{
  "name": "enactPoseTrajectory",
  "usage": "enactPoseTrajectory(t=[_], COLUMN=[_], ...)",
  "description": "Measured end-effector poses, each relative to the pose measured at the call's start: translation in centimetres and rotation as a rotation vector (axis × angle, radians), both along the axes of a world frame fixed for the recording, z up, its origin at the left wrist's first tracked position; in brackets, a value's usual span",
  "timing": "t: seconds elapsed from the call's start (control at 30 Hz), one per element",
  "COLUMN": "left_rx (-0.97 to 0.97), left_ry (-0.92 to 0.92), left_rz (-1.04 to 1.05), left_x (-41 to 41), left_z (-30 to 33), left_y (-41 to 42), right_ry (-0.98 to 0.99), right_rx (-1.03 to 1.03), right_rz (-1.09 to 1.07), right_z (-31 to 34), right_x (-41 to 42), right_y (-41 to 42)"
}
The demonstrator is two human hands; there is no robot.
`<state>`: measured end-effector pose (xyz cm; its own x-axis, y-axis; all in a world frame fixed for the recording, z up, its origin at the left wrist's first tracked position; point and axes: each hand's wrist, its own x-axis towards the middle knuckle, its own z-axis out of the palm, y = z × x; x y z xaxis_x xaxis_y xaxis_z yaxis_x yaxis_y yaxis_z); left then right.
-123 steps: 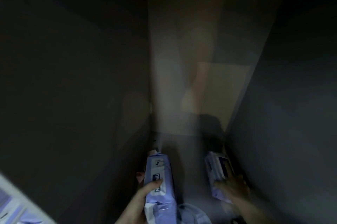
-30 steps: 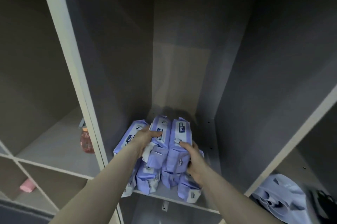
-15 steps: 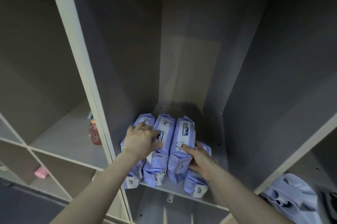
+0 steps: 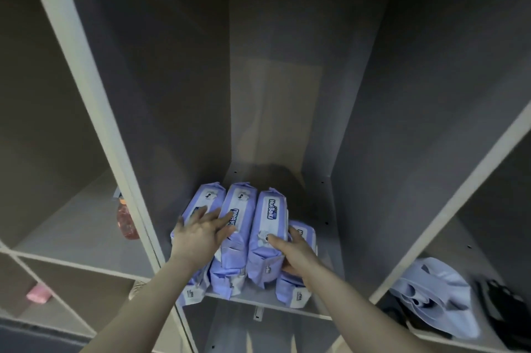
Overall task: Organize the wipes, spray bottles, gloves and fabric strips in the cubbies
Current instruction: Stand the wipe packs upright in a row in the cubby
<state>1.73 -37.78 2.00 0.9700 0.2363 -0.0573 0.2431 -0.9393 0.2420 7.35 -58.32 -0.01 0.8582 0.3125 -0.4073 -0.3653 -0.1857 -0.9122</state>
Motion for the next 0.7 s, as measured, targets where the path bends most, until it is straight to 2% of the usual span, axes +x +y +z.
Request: enactPoseTrajectory(t=[0.23,0.33,0.43,0.53,0.6,0.7], left_rx=[-0.071,-0.232,-0.555,-0.860,-0.950,-0.958], left_ry=[-0.075,-0.193,-0.299,-0.303,-0.276,-0.269], left_rz=[0.007,0.023,0.038,-0.017,-0.080,-0.180], left_x=[-1.5,-3.2,-6.4,-9.9,-11.4,-12.4], left_z=[-0.5,1.6,3.8,4.9,4.8,4.2], left_y=[-0.6,-2.1,-4.8,-8.3,-11.0,-15.1], right_ry=[-0.103,-0.159,-0.161,-0.174,-0.182,-0.201], right_rx=[-0.042,0.000,0.055,0.025,0.010,0.048], right_rz=[0.042,0.056,0.039,0.042,0.047,-0.031], right_z=[2.5,5.0,6.9,7.7,8.2,8.1], right_x=[-2.8,-4.4,-6.8,-10.1,-12.9,-16.8], right_y=[-1.2,-2.8,-5.2,-8.7,-11.2,-14.8])
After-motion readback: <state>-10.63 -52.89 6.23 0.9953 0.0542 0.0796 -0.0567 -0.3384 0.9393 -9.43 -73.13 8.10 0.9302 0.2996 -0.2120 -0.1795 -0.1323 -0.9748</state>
